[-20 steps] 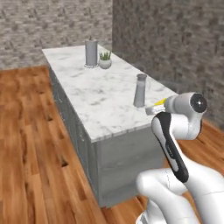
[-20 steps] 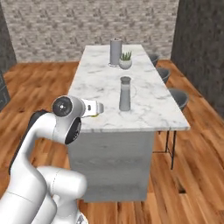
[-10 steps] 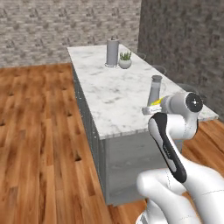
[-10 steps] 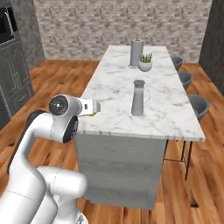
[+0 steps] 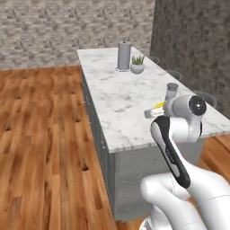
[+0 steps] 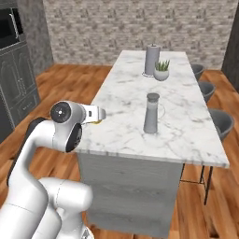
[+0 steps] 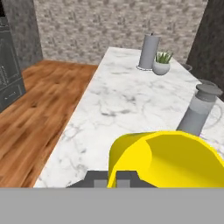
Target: Place the pitcher and cup on the dining counter for serving.
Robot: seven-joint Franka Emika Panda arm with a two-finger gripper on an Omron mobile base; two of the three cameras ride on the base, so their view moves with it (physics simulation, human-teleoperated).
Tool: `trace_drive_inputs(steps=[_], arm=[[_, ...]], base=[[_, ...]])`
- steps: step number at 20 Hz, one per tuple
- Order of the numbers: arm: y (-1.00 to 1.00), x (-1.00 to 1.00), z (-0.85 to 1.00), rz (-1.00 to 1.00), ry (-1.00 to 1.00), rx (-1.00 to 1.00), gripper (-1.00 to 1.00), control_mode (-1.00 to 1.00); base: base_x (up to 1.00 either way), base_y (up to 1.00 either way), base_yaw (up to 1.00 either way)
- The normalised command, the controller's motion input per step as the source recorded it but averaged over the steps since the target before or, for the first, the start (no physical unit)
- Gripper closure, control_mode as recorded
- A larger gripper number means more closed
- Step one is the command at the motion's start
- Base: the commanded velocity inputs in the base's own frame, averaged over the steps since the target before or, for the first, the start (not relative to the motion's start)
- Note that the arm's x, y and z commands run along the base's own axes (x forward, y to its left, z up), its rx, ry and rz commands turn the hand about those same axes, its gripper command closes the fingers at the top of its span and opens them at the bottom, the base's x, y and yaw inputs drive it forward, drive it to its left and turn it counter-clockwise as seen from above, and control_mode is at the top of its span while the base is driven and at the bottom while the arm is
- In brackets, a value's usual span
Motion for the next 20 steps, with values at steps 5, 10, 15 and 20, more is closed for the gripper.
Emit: trace_drive_inputs(steps=[5, 10, 15, 20], arm=[[0.00, 0.00, 0.00, 0.00, 0.00, 0.00, 1.00, 1.00], [-0.01, 0.36, 0.00, 0.00, 0.34, 0.00, 1.00, -1.00], [0.00, 0.94, 0.00, -0.01, 0.60, 0.00, 1.00, -1.00], [0.00, 0.55, -0.02, -0.01, 0.36, -0.01, 1.00, -1.00]], base=[[0.63, -0.21, 0.00], [0.24, -0.04, 0.00], [0.00, 0.00, 0.00], [0.00, 0.00, 0.00]])
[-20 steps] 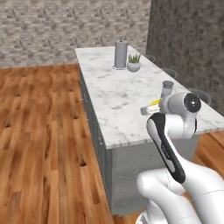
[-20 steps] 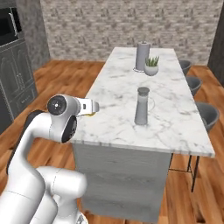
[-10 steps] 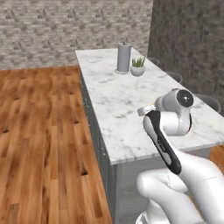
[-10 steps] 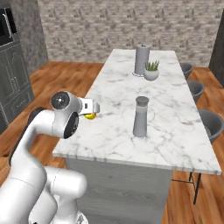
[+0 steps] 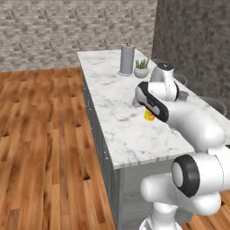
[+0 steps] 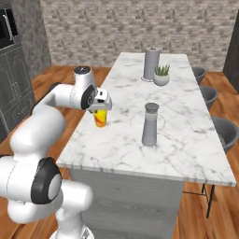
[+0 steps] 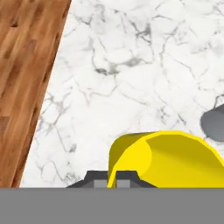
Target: Place the pitcher and cup on the dining counter for serving.
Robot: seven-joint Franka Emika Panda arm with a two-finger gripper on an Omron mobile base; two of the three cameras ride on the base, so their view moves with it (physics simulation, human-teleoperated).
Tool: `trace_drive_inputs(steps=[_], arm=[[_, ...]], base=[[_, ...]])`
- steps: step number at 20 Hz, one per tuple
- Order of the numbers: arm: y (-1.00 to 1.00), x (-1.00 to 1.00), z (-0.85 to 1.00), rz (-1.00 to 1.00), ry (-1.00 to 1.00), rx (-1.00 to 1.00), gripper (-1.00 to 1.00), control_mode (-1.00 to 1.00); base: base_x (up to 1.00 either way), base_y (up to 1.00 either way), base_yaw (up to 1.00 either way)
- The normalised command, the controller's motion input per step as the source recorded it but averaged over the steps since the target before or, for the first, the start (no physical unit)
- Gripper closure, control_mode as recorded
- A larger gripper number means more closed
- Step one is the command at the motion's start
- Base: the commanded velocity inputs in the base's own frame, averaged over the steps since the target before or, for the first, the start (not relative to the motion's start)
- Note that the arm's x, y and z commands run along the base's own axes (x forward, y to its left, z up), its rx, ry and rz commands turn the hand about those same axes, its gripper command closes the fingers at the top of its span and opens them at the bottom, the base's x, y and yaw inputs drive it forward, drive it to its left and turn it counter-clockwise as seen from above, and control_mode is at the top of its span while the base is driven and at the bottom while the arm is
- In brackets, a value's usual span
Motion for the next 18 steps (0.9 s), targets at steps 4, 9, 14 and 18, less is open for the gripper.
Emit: trace_drive_inputs(steps=[4, 9, 14, 18], arm=[[-0.05, 0.37, -0.11, 0.00, 0.16, -0.01, 1.00, -1.00], [-0.32, 0.71, -0.69, 0.00, 0.12, -0.10, 1.00, -1.00], [-0.51, 0.66, -0.79, 0.00, 0.09, -0.07, 1.00, -1.00], [-0.45, 0.52, -0.56, 0.00, 0.07, -0.03, 1.00, -1.00]], base=[[0.00, 0.00, 0.00], [0.00, 0.00, 0.00], [0.00, 0.00, 0.00], [0.00, 0.00, 0.00]])
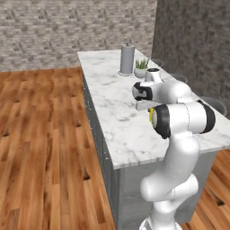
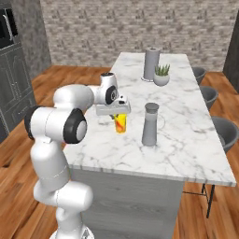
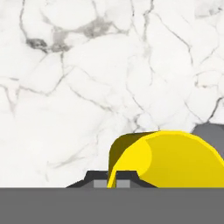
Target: Place the pitcher and cup on the dining counter for serving.
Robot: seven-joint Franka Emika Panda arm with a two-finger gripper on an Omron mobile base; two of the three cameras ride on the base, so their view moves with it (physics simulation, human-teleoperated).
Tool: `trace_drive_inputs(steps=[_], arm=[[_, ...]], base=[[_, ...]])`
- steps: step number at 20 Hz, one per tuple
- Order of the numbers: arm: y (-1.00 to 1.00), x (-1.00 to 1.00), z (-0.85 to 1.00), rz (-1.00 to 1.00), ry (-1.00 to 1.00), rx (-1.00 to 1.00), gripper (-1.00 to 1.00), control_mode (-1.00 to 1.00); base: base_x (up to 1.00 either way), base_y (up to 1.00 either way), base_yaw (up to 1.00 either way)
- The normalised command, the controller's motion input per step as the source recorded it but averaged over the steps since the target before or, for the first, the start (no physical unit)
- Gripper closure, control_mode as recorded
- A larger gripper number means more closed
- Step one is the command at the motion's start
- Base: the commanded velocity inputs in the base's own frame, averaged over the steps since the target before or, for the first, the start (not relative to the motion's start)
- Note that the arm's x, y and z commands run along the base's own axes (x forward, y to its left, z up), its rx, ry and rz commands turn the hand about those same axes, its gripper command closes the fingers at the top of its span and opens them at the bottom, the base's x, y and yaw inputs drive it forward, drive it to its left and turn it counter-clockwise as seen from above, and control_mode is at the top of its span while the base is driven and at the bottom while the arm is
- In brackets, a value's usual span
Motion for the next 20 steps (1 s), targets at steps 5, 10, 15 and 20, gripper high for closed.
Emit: trace_drive_inputs(steps=[5, 10, 15, 20], arm=[[-0.20, 0.30, -0.38, 0.00, 0.04, 0.00, 1.00, -1.00], [-0.02, 0.07, -0.58, 0.00, 0.00, 0.00, 1.00, -1.00], [0.00, 0.13, -0.63, 0.00, 0.00, 0.00, 1.00, -1.00], [-0.01, 0.10, -0.53, 0.00, 0.00, 0.00, 1.00, -1.00]], base=[[0.00, 0.00, 0.00], [0.00, 0.00, 0.00], [0.00, 0.00, 0.00], [0.00, 0.00, 0.00]])
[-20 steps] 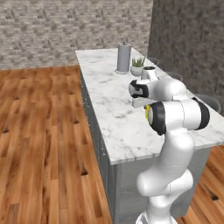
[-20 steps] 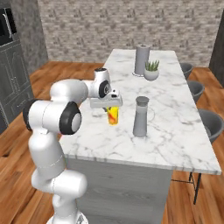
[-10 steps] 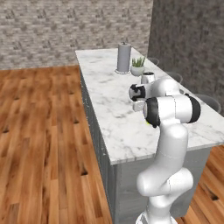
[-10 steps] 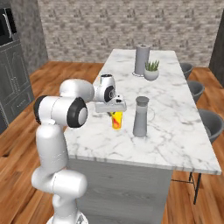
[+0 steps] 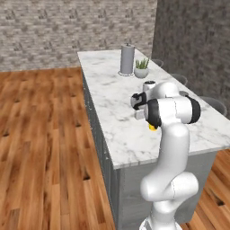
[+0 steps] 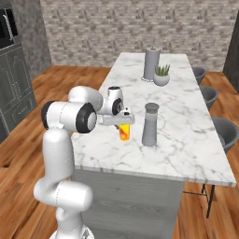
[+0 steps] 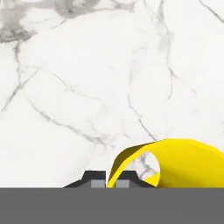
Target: Place the pitcher and cup on the dining counter for serving.
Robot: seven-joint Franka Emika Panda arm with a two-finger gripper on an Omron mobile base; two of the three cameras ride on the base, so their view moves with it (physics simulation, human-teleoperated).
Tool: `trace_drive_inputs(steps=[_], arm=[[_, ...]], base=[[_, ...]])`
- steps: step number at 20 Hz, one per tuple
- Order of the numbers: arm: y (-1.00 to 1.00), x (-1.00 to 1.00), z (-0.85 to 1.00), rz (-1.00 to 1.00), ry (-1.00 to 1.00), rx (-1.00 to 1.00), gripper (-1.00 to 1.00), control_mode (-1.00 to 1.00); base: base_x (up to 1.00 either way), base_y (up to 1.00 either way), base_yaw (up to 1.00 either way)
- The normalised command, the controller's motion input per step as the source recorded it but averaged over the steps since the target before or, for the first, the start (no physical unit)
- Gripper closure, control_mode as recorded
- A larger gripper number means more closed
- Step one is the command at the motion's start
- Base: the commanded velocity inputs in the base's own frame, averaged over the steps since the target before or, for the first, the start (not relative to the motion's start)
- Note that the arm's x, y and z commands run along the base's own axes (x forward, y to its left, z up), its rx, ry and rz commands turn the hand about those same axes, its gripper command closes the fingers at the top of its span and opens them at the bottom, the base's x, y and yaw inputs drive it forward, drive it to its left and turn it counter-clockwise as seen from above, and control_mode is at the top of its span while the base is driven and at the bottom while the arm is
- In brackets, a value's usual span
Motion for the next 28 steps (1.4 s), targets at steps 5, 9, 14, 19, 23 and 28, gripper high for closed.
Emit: trace_drive_inputs(steps=[5, 9, 14, 19, 23, 28], arm=[[0.00, 0.02, 0.00, 0.00, 0.01, 0.00, 1.00, -1.00], [0.00, -0.19, 0.32, 0.00, 0.00, 0.00, -1.00, -1.00], [0.00, -0.27, 0.50, 0.00, 0.00, 0.00, -1.00, -1.00], [0.00, -0.32, 0.63, 0.00, -0.08, 0.00, -1.00, -1.00], [0.14, -0.82, 0.73, 0.00, -0.23, 0.00, -1.00, -1.00], [0.29, -1.00, 0.43, 0.02, -0.37, 0.00, -1.00, -1.00]], base=[[0.00, 0.00, 0.00], [0.00, 0.00, 0.00], [0.00, 0.00, 0.00], [0.00, 0.00, 0.00], [0.00, 0.00, 0.00], [0.00, 0.00, 0.00]])
